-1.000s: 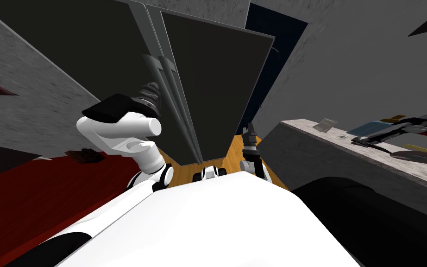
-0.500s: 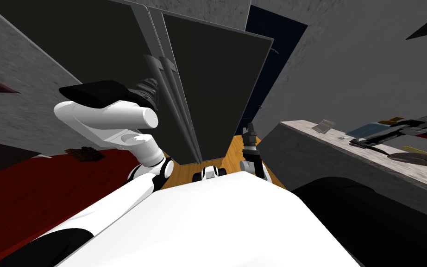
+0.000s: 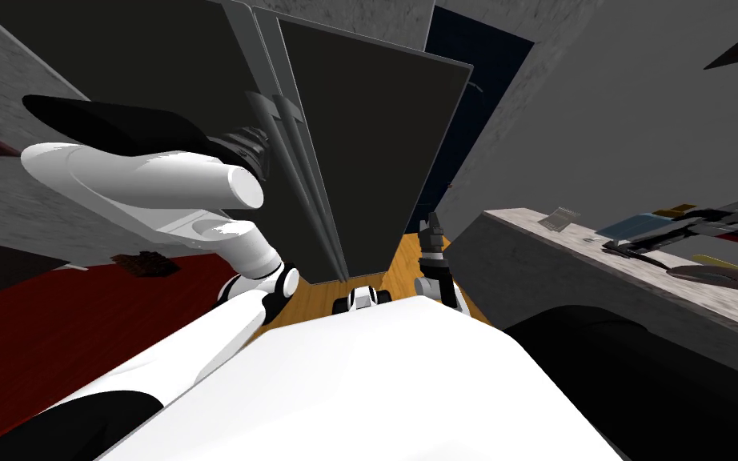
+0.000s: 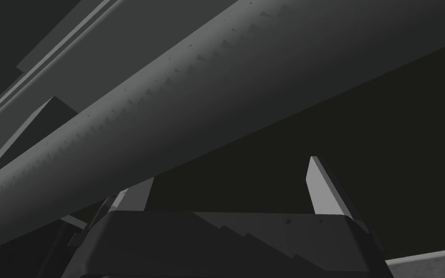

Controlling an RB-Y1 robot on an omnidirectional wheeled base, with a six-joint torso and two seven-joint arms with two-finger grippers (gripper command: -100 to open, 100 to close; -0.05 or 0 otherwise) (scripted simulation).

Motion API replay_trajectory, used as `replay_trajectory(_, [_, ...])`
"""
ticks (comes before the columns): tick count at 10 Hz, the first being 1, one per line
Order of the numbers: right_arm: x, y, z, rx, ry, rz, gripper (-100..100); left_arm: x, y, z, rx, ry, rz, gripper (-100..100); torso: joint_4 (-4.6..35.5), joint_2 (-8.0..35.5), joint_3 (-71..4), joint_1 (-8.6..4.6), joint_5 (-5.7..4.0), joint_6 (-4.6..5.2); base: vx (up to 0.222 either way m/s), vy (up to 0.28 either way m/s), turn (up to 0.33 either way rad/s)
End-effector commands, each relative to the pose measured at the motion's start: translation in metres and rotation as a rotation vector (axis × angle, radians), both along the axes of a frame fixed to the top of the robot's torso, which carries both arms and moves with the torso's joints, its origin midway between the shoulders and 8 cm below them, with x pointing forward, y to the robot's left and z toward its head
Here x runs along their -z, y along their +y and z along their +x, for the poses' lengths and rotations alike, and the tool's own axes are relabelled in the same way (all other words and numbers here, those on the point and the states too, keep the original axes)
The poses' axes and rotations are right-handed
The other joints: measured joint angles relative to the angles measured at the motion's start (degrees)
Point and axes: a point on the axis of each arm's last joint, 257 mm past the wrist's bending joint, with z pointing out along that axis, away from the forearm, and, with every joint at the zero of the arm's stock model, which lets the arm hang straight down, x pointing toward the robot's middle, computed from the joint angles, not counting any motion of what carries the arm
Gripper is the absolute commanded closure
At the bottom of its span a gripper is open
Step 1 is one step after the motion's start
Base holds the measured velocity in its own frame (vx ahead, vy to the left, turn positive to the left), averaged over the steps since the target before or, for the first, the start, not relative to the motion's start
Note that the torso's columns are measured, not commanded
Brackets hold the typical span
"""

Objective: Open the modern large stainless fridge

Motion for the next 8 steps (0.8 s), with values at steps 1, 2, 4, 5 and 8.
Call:
replay_trajectory(1, [0.0,0.0,0.0,0.0,0.0,0.0,0,-0.014,-0.007,-0.004,0.005,0.012,0.002,-100,0.0,0.0,0.0,-0.04,-0.02,0.0,-0.006,-0.015,0.001])
replay_trajectory(2, [0.0,0.0,0.0,0.0,0.0,0.0,0,-0.016,-0.007,-0.004,0.006,0.008,0.002,-100,0.0,0.0,0.0,-0.07,-0.04,0.01,0.0,-0.006,0.006])
replay_trajectory(4, [0.0,0.0,0.0,0.0,0.0,0.0,0,-0.023,-0.007,-0.007,-0.003,0.028,0.001,-100,0.0,0.1,0.0,-0.14,-0.06,0.01,-0.011,-0.022,0.01])
replay_trajectory(5, [0.0,0.0,0.0,0.0,0.0,0.0,0,-0.024,-0.003,-0.008,-0.014,0.051,0.001,-100,0.1,0.1,0.0,-0.19,-0.12,0.07,-0.009,-0.029,0.012])
replay_trajectory(8, [0.0,0.0,0.0,0.0,0.0,0.0,0,-0.032,-0.003,-0.013,-0.021,0.069,-0.002,-100,0.1,0.2,0.1,-0.26,-0.19,0.09,-0.004,-0.01,0.001])
